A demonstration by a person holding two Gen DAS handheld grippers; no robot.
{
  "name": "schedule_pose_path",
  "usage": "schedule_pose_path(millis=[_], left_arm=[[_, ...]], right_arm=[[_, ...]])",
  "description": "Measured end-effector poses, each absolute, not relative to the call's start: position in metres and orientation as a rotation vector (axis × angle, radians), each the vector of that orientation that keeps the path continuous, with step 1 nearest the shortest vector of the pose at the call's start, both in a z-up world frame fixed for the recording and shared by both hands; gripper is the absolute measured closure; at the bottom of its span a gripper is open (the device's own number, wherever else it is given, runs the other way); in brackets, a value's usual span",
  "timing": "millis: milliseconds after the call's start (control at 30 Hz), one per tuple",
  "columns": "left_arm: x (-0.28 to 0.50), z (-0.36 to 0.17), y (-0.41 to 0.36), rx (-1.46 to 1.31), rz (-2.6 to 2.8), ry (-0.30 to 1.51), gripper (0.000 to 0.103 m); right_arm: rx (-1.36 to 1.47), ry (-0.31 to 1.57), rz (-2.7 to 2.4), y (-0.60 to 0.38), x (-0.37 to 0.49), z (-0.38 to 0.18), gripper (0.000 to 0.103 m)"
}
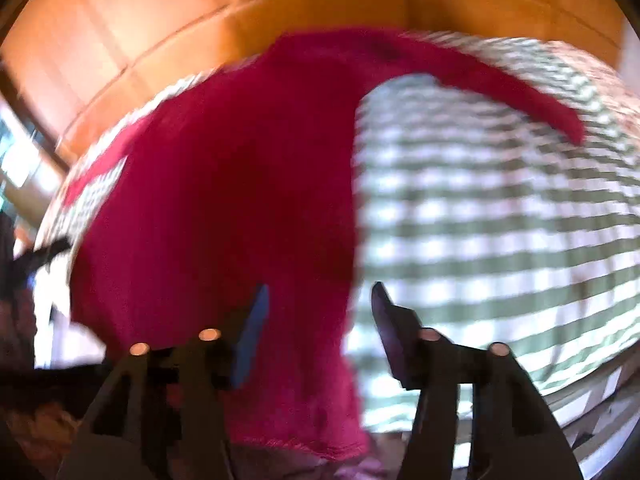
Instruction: Fold small clothes
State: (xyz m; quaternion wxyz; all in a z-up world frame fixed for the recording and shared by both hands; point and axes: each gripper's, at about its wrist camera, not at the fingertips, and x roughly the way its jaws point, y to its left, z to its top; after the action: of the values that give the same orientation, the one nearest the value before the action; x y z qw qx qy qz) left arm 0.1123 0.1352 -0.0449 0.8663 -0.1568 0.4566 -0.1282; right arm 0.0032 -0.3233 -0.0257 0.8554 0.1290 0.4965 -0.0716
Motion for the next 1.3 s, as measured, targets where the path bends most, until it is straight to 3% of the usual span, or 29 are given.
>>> schedule_pose_path(millis=[267, 633, 700, 767, 800, 1167, 1300], left_arm=[[0.168, -0.055, 0.054, -0.268, -0.340, 1.007, 0.056], [0.188, -0.071, 0.021, -0.170, -0.335, 1.077, 0.048], [0.191, -0.072, 0.019, -0.174, -0.331, 1.081, 0.045], [0.193, -0.072, 0.016, -0.170, -0.329, 1.082, 0.043], [0.194, -0.072, 0.015, -0.166, -0.331, 1.082, 0.042], [0.209, -0.069, 0.015, -0.198, -0.350, 1.068, 0.041], [0.217, -0.071, 0.015, -0.227, -0.348, 1.074, 0.040]], right_arm=[[0.075, 0.959, -0.573, -0.419, 0.049, -0.025, 0.049], [-0.124, 1.092, -0.687, -0.513, 0.141, -0.086, 0.049], [-0.142, 1.105, -0.668, -0.519, 0.149, -0.092, 0.056], [-0.143, 1.123, -0.657, -0.518, 0.152, -0.089, 0.094], [-0.144, 1.116, -0.655, -0.516, 0.151, -0.083, 0.099], [-0.001, 0.966, -0.593, -0.500, 0.075, 0.054, 0.099], [0.066, 0.995, -0.667, -0.539, 0.075, 0.060, 0.099]])
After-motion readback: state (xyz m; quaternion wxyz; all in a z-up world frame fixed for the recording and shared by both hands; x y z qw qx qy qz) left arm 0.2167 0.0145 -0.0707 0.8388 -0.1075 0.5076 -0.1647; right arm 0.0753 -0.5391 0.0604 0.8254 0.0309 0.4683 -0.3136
